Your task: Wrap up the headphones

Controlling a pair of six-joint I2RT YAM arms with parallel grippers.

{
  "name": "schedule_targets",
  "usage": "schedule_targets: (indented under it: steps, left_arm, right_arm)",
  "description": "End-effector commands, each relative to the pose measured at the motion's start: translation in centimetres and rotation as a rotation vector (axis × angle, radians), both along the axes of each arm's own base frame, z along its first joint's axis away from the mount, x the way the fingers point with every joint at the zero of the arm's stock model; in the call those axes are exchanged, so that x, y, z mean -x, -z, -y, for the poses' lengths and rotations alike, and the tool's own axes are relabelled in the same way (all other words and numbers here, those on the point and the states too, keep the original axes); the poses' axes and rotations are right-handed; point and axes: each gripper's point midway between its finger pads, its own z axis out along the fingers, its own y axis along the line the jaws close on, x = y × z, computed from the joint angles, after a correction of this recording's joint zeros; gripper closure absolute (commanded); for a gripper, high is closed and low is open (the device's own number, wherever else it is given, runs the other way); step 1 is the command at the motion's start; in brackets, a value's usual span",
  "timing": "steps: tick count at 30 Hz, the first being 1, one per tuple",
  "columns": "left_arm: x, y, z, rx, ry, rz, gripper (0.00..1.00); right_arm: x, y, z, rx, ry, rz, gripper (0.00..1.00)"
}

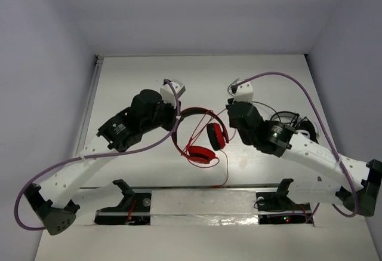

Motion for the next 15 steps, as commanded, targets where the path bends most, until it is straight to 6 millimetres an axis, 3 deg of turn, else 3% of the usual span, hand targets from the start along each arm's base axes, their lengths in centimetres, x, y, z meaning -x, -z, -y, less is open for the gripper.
schedule_targets:
  steps: [1, 2, 4, 6, 7, 10, 11, 13, 15]
  left_arm:
    - [0.5, -7.5, 1.5, 0.188, 0.079, 0.126, 1.00]
    - [0.5, -8.5, 1.6, 0.203, 0.084, 0.141, 1.00]
    - [0.3, -9.4, 1.8, 0.227, 0.088, 0.151, 1.00]
    - [0.4, -10.8, 2.2, 0.260, 0.103, 0.165, 1.00]
    - [0.4, -11.4, 2.3, 0.271, 0.105, 0.172, 1.00]
    - [0.2, -13.4, 2.5, 0.315, 0.102, 0.188, 1.00]
    - [0.3, -14.7, 2.6, 0.339, 0.111, 0.205, 1.00]
    - [0.3, -15.5, 2.9, 0.355, 0.122, 0.193, 1.00]
    - [0.2, -17.5, 2.8, 0.393, 0.116, 0.202, 1.00]
  right_arm:
    - [-0.9, -2.8, -0.3, -0.204, -0.041, 0.074, 0.75]
    - [-1.0, -2.6, -0.7, -0.247, -0.066, 0.085, 0.73]
    - [-0.2, -4.6, -2.5, -0.391, -0.199, 0.129, 0.70]
    - [0.8, -3.3, -4.2, -0.445, -0.307, 0.107, 0.66]
    - [0.7, -4.7, -4.6, -0.525, -0.333, 0.156, 0.63]
    - [1.1, -2.5, -6.0, -0.581, -0.390, 0.122, 0.61]
    - [1.1, -2.9, -6.6, -0.622, -0.413, 0.144, 0.58]
    - [1.3, -1.0, -7.4, -0.636, -0.435, 0.110, 0.58]
    - [1.3, -0.4, -8.7, -0.671, -0.481, 0.112, 0.58]
